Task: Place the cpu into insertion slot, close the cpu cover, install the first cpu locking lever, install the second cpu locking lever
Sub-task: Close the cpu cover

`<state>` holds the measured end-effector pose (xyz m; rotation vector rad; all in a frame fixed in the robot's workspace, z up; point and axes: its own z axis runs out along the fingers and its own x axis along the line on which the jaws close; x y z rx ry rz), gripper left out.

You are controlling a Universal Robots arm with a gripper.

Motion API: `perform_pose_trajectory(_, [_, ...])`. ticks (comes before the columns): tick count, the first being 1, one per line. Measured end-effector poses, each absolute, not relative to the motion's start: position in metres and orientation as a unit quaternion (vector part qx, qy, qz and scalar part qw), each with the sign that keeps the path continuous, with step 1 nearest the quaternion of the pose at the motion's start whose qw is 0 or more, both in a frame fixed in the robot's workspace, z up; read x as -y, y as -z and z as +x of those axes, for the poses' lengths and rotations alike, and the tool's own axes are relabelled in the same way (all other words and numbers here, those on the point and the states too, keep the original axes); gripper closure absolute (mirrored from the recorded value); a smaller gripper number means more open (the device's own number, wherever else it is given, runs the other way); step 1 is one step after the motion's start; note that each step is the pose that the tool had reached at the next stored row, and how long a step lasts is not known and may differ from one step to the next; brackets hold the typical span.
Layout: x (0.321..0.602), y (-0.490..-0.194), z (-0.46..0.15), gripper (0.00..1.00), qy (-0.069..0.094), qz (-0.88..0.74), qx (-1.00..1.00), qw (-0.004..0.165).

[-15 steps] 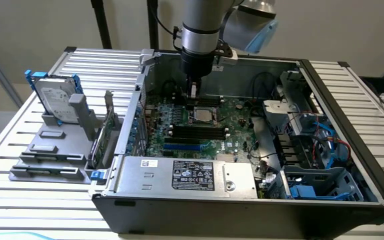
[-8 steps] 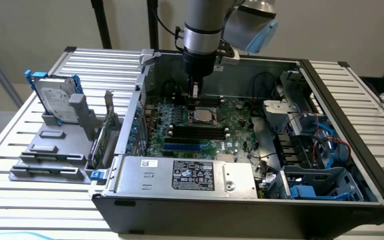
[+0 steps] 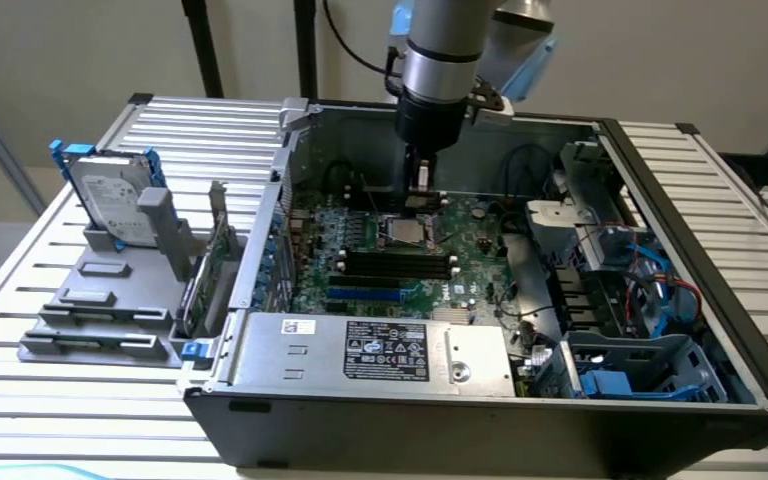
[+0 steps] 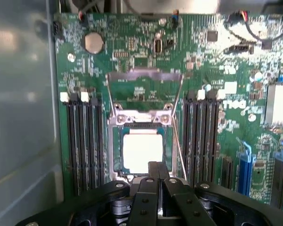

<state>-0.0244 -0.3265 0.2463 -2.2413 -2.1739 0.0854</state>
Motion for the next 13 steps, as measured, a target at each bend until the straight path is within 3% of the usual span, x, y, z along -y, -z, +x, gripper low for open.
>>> perform_pose_trajectory(13, [0.326,-0.273,0.034,0.89,-0.031,-0.717,0.696,0.013])
